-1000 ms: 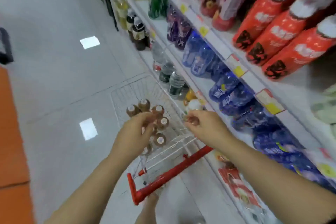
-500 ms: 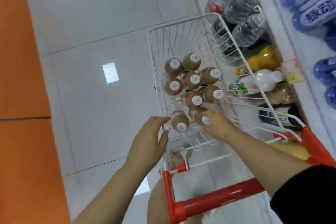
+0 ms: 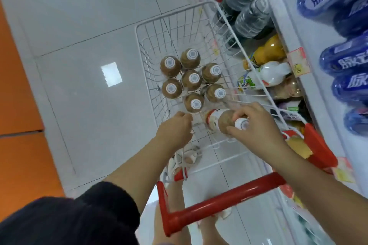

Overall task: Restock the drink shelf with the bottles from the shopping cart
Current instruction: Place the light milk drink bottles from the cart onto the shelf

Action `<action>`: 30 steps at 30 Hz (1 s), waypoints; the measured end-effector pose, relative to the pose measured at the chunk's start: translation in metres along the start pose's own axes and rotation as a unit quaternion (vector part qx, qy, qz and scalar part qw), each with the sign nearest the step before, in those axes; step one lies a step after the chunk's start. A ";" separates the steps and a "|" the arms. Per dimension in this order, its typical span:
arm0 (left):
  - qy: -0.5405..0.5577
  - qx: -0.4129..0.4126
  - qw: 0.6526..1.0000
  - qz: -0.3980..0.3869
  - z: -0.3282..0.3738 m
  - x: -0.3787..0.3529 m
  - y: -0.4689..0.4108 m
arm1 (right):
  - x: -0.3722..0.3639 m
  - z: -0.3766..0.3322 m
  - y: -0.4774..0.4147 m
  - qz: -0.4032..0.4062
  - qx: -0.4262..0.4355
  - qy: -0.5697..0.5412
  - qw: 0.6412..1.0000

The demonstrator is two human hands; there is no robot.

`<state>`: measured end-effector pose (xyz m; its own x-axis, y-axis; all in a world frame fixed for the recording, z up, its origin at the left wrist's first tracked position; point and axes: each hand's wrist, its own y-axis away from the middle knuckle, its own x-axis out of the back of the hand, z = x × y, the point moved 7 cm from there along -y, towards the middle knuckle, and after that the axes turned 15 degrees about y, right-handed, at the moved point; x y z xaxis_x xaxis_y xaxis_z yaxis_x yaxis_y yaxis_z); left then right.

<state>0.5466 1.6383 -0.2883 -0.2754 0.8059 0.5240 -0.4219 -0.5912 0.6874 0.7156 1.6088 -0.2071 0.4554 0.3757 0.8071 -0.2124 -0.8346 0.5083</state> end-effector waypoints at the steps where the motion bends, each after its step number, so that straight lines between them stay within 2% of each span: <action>1: -0.015 0.033 0.999 -0.035 -0.005 -0.010 -0.009 | 0.008 0.002 0.006 0.009 0.003 -0.010 1.000; 4: -0.039 0.086 0.993 -0.075 -0.018 -0.032 -0.025 | 0.024 0.008 0.019 0.042 0.005 -0.050 0.998; 10: -0.008 0.106 0.994 -0.003 -0.014 -0.020 -0.026 | 0.038 0.021 0.028 0.073 -0.009 -0.079 0.994; 13: -0.012 0.076 0.996 0.046 0.011 0.005 -0.002 | 0.055 0.017 0.041 0.087 0.002 -0.093 0.992; 19: -0.001 -0.049 0.990 0.135 0.104 0.075 0.090 | 0.133 0.002 0.096 0.143 0.018 -0.107 0.984; 23: -0.022 -0.151 0.967 0.202 0.197 0.124 0.166 | 0.208 -0.003 0.157 0.214 0.032 -0.109 0.970; 27: 0.027 -0.299 0.917 0.262 0.299 0.166 0.255 | 0.294 0.001 0.241 0.312 0.057 -0.113 0.942; 30: 0.072 -0.429 0.849 0.300 0.367 0.184 0.323 | 0.355 0.008 0.315 0.414 0.068 -0.103 0.902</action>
<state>0.6765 1.5842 0.2150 -0.7398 0.3993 0.5415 -0.6253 -0.7051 -0.3344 0.8170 1.4761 0.2376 0.3434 -0.4690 0.8137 -0.4506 -0.8424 -0.2954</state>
